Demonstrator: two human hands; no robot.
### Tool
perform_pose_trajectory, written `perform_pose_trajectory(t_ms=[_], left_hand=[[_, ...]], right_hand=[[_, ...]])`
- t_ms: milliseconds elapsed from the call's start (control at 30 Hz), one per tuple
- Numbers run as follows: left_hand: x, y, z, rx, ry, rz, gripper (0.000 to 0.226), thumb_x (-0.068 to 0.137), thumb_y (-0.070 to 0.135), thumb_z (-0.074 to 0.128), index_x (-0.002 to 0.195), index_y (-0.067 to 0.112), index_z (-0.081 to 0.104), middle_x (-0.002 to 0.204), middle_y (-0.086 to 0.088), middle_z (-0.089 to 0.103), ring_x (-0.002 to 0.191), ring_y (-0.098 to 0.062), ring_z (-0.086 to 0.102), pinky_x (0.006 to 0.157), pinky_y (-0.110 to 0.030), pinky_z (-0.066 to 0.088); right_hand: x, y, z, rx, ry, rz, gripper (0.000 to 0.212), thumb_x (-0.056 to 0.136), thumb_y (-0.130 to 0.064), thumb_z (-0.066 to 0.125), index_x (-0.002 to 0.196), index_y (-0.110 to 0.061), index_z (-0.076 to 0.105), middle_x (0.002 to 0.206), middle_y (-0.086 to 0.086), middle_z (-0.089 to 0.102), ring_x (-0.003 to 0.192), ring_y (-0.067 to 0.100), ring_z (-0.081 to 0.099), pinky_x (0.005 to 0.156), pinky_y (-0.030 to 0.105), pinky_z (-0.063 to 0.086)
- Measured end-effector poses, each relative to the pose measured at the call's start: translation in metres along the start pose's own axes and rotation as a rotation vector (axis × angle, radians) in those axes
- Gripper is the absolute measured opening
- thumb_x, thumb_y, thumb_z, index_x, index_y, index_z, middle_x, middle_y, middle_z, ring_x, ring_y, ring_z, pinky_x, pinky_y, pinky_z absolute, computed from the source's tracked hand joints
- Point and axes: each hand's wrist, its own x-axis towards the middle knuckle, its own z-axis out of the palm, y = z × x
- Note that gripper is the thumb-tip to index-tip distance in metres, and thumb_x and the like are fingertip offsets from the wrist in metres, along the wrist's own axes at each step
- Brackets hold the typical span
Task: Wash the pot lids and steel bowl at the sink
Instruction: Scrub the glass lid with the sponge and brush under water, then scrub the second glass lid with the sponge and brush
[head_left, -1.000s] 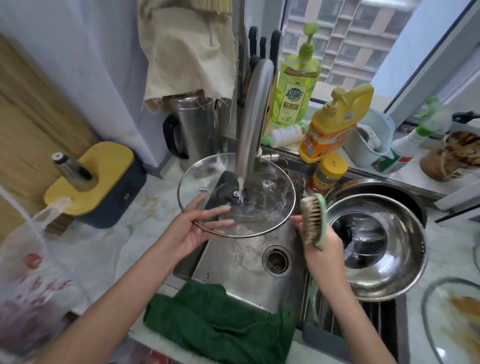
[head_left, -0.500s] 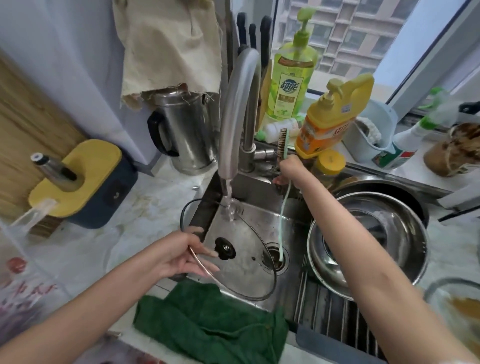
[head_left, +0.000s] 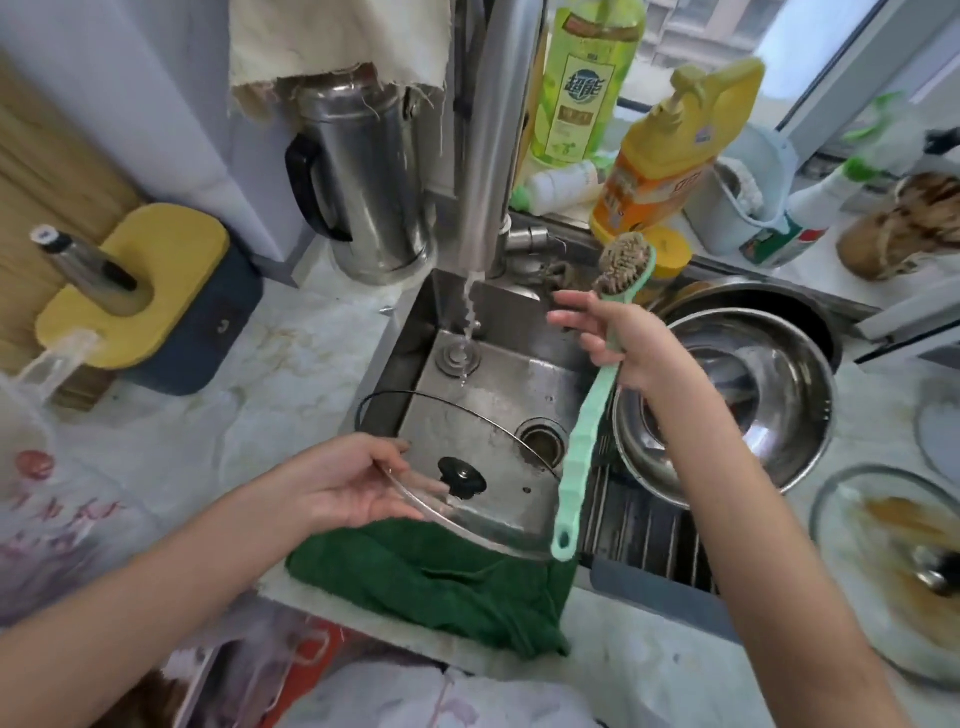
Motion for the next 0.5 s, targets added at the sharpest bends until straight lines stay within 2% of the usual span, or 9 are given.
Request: perform_pose_trajectory(t_ms=[33,100,167,267,333,400,433,467,500], left_hand=[[-0.003,-0.001,0.003,0.068,-0.015,0.000,0.067,0.082,-0.014,0.037,0.144,0.009,0.023,0.103,-0.042,0.062,0.072,-0.053,0.066,0.066,-0.053,0.052],[-0.008,0.001,0.011,0.258,-0.029,0.009,0.065,0.089,-0.013,0.032,0.148,0.011,0.020,0.106,-0.038,0.064,0.070,-0.048,0.068,0.052,-0.045,0.059],[-0.014,0.005,0.024,0.531,-0.034,0.047,0.065,0.091,-0.012,0.032,0.149,0.016,0.023,0.112,-0.033,0.063,0.064,-0.040,0.069,0.041,-0.034,0.055],[-0.018,0.011,0.046,0.936,-0.053,0.164,0.066,0.090,-0.007,0.044,0.144,0.030,0.035,0.134,-0.026,0.052,0.062,-0.032,0.069,0.038,-0.029,0.052],[-0.025,0.015,0.064,1.129,-0.123,0.279,0.064,0.092,-0.002,0.048,0.141,0.037,0.037,0.135,-0.015,0.053,0.071,-0.032,0.071,0.040,-0.029,0.052],[-0.026,0.022,0.079,1.207,-0.201,0.377,0.063,0.094,0.000,0.044,0.142,0.041,0.037,0.126,-0.003,0.060,0.082,-0.030,0.072,0.045,-0.031,0.054],[-0.023,0.024,0.085,1.238,-0.242,0.416,0.063,0.096,-0.001,0.040,0.141,0.042,0.037,0.121,0.000,0.064,0.083,-0.027,0.073,0.055,-0.040,0.058],[-0.019,0.026,0.093,1.277,-0.282,0.466,0.063,0.096,-0.001,0.038,0.140,0.045,0.037,0.118,0.001,0.066,0.084,-0.025,0.073,0.069,-0.052,0.058],[-0.014,0.030,0.097,1.318,-0.328,0.514,0.064,0.096,0.001,0.037,0.138,0.049,0.038,0.119,0.002,0.066,0.087,-0.023,0.073,0.079,-0.061,0.054]], right_hand=[[-0.016,-0.002,-0.001,0.013,-0.021,-0.016,0.027,0.104,-0.017,0.034,0.107,-0.004,0.058,0.083,0.007,0.068,0.034,0.003,0.036,0.027,0.012,0.021],[-0.042,-0.008,-0.007,-0.088,-0.009,-0.084,0.026,0.103,-0.016,0.036,0.112,-0.004,0.057,0.087,0.009,0.066,0.033,0.003,0.034,0.028,0.013,0.017],[-0.065,-0.009,-0.014,-0.253,0.007,-0.164,0.026,0.102,-0.019,0.040,0.118,-0.007,0.057,0.089,0.008,0.066,0.035,0.004,0.033,0.032,0.015,0.015],[-0.091,0.015,-0.028,-0.595,0.096,-0.215,0.027,0.099,-0.024,0.051,0.122,-0.019,0.063,0.082,0.001,0.062,0.047,0.007,0.036,0.040,0.018,0.026],[-0.104,0.037,-0.039,-0.909,0.215,-0.277,0.030,0.095,-0.020,0.058,0.124,-0.019,0.064,0.086,-0.002,0.054,0.069,0.011,0.051,0.062,0.023,0.041],[-0.117,0.047,-0.053,-0.993,0.282,-0.352,0.045,0.092,-0.018,0.063,0.132,-0.035,0.053,0.109,-0.004,0.050,0.102,0.014,0.054,0.089,0.027,0.042],[-0.126,0.048,-0.061,-0.949,0.316,-0.375,0.051,0.090,-0.020,0.065,0.130,-0.045,0.045,0.116,-0.004,0.048,0.107,0.014,0.052,0.094,0.028,0.041],[-0.136,0.048,-0.071,-0.912,0.374,-0.400,0.051,0.089,-0.023,0.067,0.127,-0.047,0.044,0.117,-0.003,0.050,0.107,0.013,0.052,0.093,0.030,0.043],[-0.141,0.047,-0.077,-0.891,0.448,-0.429,0.044,0.088,-0.025,0.068,0.124,-0.041,0.049,0.115,-0.003,0.055,0.103,0.013,0.055,0.090,0.030,0.046]])
